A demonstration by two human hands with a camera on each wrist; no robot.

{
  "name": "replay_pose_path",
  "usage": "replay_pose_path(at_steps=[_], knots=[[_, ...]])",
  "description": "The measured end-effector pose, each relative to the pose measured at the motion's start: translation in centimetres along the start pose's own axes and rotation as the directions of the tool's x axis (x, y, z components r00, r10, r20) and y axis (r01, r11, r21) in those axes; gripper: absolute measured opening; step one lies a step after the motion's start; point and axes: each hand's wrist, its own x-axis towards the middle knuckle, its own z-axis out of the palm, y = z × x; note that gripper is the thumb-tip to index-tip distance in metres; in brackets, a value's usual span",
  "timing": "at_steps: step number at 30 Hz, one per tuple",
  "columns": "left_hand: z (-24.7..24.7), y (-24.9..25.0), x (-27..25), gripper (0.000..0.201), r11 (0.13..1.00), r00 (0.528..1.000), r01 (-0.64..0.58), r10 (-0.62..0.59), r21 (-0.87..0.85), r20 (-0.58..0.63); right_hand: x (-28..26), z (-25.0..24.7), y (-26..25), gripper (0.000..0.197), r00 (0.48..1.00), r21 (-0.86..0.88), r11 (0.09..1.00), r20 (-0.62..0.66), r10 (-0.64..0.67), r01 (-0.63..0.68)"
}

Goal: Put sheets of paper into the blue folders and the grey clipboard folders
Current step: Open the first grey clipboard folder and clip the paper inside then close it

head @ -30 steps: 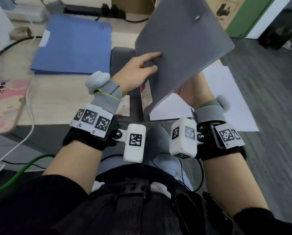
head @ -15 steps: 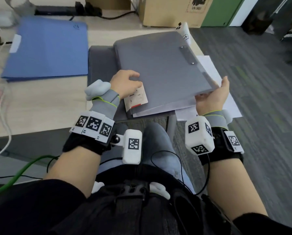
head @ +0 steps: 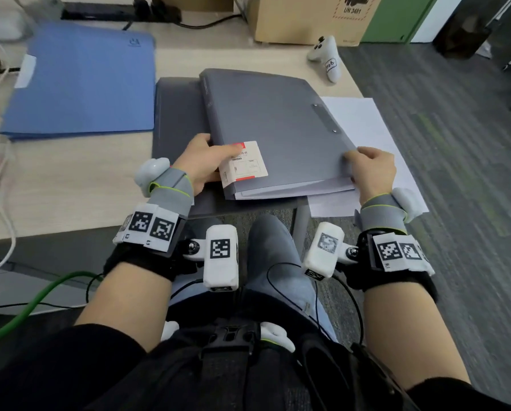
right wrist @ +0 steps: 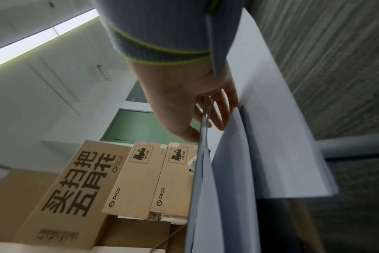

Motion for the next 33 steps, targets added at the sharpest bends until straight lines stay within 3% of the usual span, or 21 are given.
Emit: replay_pose_path(at_steps=[3, 7, 10, 14, 17, 21, 29, 33], knots=[[0.4, 0.3, 0.1, 0.04, 0.993, 0.997, -0.023, 0.032, -0.116, 0.07, 0.2, -0.3, -0.3, 0.043, 0.998, -0.123, 0.99, 0.009, -0.064, 0.065], [0.0, 1.4, 0.3, 0.024, 0.961, 0.988, -0.148, 0.152, -0.233, -0.002, 0.1, -0.2, -1.5, 0.022, 0.999, -0.181, 0.983, 0.028, -0.032, 0.036], [-1.0, 1.9, 0.5, 0.015, 0.944, 0.978, -0.208, 0.202, -0.256, -0.051, 0.0, 0.8, -2.6, 0.025, 0.998, -0.044, 0.998, 0.046, -0.04, 0.042], [-3.6, 2.0, 1.1, 0.012, 0.918, 0.956, -0.29, 0.265, -0.27, -0.126, -0.2, 3.0, -4.2, 0.02, 0.98, 0.174, 0.985, 0.197, -0.035, 0.001], [-5.6, 2.1, 1.5, 0.009, 0.891, 0.933, -0.349, 0.301, -0.29, -0.199, -0.9, 4.9, -5.4, 0.004, 0.956, 0.322, 0.947, 0.281, -0.085, -0.01], [-8.8, 2.4, 2.2, 0.006, 0.871, 0.908, -0.386, 0.301, -0.303, -0.29, -2.0, 8.4, -7.3, 0.026, 0.92, 0.479, 0.878, 0.348, -0.179, -0.011], [-16.1, 3.1, 3.1, 0.021, 0.927, 0.921, -0.323, 0.262, -0.192, -0.287, -4.1, 15.3, -11.3, 0.024, 0.849, 0.565, 0.825, 0.436, -0.299, 0.001], [-19.9, 3.0, 4.1, 0.021, 0.937, 0.862, -0.341, 0.277, -0.08, -0.423, -5.6, 19.1, -12.8, 0.035, 0.818, 0.558, 0.83, 0.47, -0.331, 0.016]])
